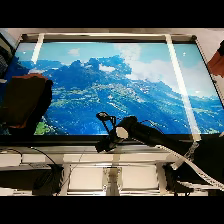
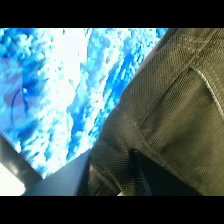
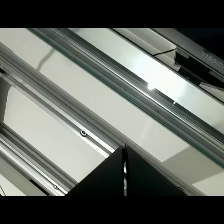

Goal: Fold the clothes and pants, and hang the long-sleeved shirts on hangers.

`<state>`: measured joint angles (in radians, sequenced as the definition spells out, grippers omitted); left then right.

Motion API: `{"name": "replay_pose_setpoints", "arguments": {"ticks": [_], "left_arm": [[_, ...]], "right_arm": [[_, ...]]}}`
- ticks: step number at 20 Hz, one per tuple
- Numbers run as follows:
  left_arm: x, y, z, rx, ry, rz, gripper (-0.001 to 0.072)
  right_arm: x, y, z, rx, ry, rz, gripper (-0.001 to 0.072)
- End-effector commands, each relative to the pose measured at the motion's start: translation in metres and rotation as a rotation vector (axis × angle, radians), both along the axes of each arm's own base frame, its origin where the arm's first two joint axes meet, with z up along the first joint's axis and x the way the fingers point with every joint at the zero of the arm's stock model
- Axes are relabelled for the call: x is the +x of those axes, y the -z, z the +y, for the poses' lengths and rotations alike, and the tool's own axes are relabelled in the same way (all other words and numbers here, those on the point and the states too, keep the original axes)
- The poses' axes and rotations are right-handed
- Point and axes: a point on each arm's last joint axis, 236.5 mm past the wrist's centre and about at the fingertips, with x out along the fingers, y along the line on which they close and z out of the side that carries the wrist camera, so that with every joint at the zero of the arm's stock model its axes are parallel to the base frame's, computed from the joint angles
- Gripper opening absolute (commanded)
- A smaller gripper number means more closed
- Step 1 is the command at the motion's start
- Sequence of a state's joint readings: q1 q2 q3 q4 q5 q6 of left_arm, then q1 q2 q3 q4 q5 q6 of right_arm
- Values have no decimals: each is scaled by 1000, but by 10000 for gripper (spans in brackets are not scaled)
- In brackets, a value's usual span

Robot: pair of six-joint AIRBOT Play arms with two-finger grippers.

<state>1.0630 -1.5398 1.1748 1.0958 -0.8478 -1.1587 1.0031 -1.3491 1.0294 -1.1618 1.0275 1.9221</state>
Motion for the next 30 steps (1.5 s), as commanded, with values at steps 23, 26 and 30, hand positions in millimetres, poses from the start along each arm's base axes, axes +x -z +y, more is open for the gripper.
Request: {"name": "replay_pose_setpoints", "arguments": {"ticks": [23,26,30], "left_arm": [[-6,-252,-446,-88,1490,-29,24],[-26,-252,-474,-8,1612,11,24],[-40,-244,-491,91,1708,86,24]], "right_arm": [[152,-129,-146,-64,-239,-404,22],[139,-126,-131,11,-342,-402,47],[116,-112,-104,156,-430,-363,370]]}}
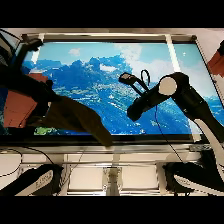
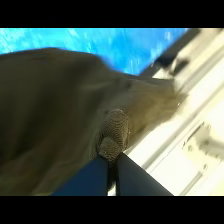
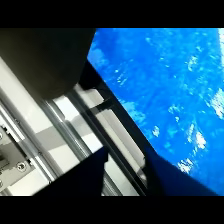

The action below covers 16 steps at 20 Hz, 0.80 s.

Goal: Fold the clothes and pants, and hang the long-sleeved shirts on hangers.

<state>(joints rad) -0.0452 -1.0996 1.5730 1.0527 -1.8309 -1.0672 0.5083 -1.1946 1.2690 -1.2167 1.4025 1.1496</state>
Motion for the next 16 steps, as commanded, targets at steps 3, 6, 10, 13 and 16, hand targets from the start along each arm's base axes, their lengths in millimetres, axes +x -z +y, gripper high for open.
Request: {"name": "replay_pose_setpoints", "arguments": {"ticks": [3,6,10,13,16], "left_arm": [[-15,11,-7,145,62,-3,24],[-14,12,-5,153,55,-3,24],[-14,12,-5,153,55,-3,24],[-15,12,-5,153,55,-4,24],[-15,12,-5,153,55,-4,24]], "right_arm": [[-42,24,37,122,-181,72,529],[-72,35,65,143,-349,25,640],[-89,32,90,168,-512,-80,641],[-59,30,100,171,-491,-225,641],[-46,35,106,179,-532,-285,640]]}}
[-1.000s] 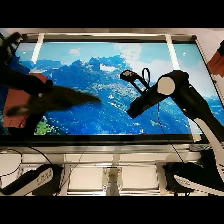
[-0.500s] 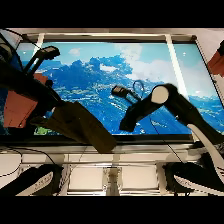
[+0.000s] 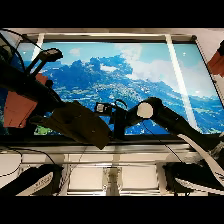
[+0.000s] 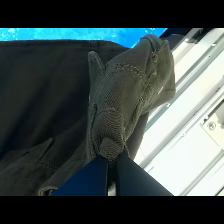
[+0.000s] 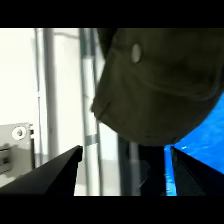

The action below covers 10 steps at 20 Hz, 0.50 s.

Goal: Fold the clothes and pants, and hang the long-sleeved shirts on hangers.

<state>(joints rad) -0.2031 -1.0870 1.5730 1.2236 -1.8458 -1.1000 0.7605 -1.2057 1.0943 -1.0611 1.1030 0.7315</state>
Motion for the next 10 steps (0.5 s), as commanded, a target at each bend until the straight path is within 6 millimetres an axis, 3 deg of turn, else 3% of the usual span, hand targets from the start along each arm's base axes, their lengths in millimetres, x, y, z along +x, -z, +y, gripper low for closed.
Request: {"name": "replay_pose_setpoints", "arguments": {"ticks": [1,3,6,8,10], "left_arm": [[-1,0,1,4,0,1,24],[-1,0,1,3,0,1,24],[-1,0,1,3,1,1,24],[0,0,1,4,0,1,24],[-1,0,1,4,0,1,24]], "right_arm": [[16,8,11,24,-61,-99,640],[21,27,13,3,-88,-96,631],[46,48,8,-9,-80,-78,630],[63,44,8,35,-64,-48,630],[68,31,15,116,-90,3,630]]}}
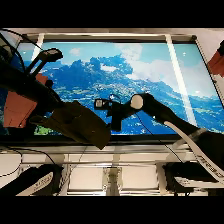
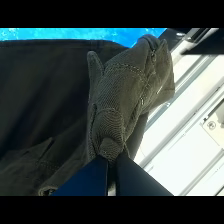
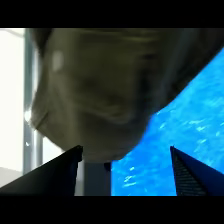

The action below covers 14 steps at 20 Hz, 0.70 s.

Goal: Fold the clothes and pants, and hang the long-sleeved shirts on hangers.

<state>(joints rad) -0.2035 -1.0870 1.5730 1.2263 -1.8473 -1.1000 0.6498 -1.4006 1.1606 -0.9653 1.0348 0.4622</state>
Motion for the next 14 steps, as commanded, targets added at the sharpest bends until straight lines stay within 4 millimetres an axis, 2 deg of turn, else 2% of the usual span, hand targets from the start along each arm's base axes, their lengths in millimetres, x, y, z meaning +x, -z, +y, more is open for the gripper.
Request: {"name": "replay_pose_setpoints", "arguments": {"ticks": [1,4,7,8,11,14], "left_arm": [[0,0,0,1,0,0,24],[0,0,0,1,0,0,24],[1,1,4,16,-7,-3,24],[2,1,5,23,-11,-5,24],[2,2,6,27,-13,-6,24],[2,2,6,28,-6,-8,24]], "right_arm": [[7,-12,10,108,-66,77,629],[-15,-10,16,123,-168,177,620],[-41,-4,8,101,-244,289,590],[-41,-2,8,100,-259,285,590],[-23,9,19,140,-254,208,590],[-15,31,22,129,-245,206,589]]}}
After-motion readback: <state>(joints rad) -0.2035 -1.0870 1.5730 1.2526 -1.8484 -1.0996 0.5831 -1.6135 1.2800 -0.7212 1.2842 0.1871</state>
